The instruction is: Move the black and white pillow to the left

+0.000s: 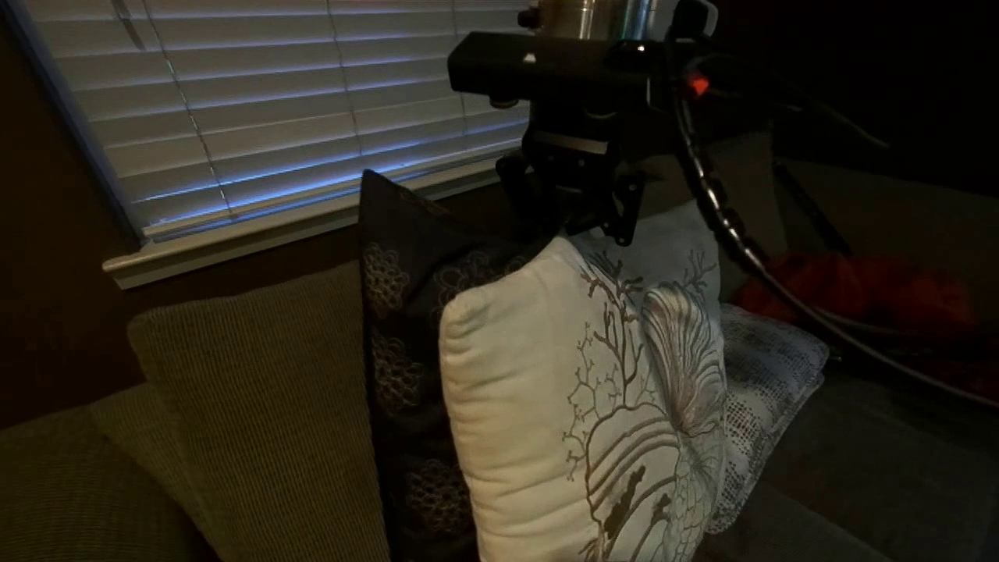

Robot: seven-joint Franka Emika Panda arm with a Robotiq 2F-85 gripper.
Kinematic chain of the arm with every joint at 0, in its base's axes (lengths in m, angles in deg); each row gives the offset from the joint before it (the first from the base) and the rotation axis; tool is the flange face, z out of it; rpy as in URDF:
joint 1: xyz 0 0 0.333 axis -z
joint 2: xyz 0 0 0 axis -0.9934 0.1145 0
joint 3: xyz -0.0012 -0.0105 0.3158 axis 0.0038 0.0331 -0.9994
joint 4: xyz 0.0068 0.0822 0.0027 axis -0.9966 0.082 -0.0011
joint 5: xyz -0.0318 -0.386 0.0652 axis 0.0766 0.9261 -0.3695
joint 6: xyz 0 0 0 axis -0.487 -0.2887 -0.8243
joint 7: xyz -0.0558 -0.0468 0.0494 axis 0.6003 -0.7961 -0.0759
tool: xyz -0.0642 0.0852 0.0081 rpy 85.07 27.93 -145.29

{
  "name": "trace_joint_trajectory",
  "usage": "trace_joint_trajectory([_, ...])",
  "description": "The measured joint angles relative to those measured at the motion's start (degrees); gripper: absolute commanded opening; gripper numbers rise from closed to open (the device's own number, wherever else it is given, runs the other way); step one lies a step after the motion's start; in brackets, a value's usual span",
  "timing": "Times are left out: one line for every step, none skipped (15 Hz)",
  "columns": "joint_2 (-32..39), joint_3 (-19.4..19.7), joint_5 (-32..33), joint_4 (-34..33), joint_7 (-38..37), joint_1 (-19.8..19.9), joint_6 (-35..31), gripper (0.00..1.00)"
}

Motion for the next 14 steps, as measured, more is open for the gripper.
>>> trace_joint_trajectory([0.5, 0.0, 0.0, -0.9, 0.0, -0.1, 0.8, 0.00])
trace_joint_trajectory([1.0, 0.0, 0.0, -1.9, 0.0, -0.3, 1.6, 0.00])
trace_joint_trajectory([1.7, 0.0, 0.0, -2.9, 0.0, -0.4, 2.5, 0.00])
trace_joint_trajectory([2.4, 0.0, 0.1, -4.0, 0.0, -0.5, 3.2, 0.00])
trace_joint_trajectory([3.2, 0.0, 0.1, -5.0, 0.1, -0.6, 3.8, 0.00])
trace_joint_trajectory([4.1, 0.0, 0.1, -6.0, 0.1, -0.7, 4.3, 0.00])
trace_joint_trajectory([4.9, 0.0, 0.2, -6.9, 0.2, -0.9, 4.5, 0.00])
trace_joint_trajectory([5.7, 0.0, 0.3, -7.8, 0.2, -1.1, 4.5, 0.00])
trace_joint_trajectory([6.4, 0.0, 0.3, -8.6, 0.2, -1.4, 4.5, 0.00])
trace_joint_trajectory([7.1, 0.0, 0.3, -9.3, 0.2, -1.8, 4.5, 0.00])
trace_joint_trajectory([7.8, 0.0, 0.3, -9.8, 0.2, -2.1, 4.5, 0.00])
trace_joint_trajectory([8.4, 0.0, 0.3, -10.4, 0.1, -2.5, 4.5, 0.00])
trace_joint_trajectory([8.9, 0.0, 0.3, -10.9, 0.1, -2.9, 4.5, 0.00])
trace_joint_trajectory([9.3, 0.0, 0.3, -11.3, 0.0, -3.2, 4.5, 0.00])
